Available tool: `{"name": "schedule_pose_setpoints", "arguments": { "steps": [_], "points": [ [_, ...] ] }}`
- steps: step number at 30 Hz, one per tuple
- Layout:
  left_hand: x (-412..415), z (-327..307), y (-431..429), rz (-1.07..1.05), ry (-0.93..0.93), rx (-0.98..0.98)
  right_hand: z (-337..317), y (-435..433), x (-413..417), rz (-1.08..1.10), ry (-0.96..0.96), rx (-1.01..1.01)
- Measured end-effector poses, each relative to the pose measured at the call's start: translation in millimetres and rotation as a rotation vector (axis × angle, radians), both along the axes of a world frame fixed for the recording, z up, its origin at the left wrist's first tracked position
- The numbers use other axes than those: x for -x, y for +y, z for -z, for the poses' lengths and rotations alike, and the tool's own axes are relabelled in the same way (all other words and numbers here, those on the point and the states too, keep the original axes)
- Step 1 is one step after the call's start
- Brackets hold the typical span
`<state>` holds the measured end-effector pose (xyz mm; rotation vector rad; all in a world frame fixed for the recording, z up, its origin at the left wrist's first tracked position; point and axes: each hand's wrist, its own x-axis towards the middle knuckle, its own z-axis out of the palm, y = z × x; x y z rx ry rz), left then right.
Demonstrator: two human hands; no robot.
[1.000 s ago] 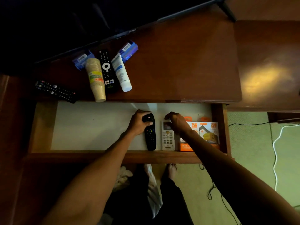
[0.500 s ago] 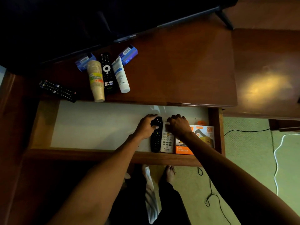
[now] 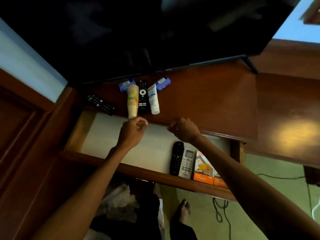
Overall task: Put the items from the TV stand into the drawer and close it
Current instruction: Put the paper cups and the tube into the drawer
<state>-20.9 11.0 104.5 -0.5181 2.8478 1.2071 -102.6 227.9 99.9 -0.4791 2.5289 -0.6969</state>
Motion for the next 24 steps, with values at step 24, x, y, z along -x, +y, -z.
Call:
{"name": "schedule_pose_setpoints", "arguments": {
  "steps": [24],
  "points": [
    [126.1,17.5,-97.4,-0.154,-0.167,-0.130,25.5,-133.4,91.7,0.427,-0.140,0.021]
  ]
}}
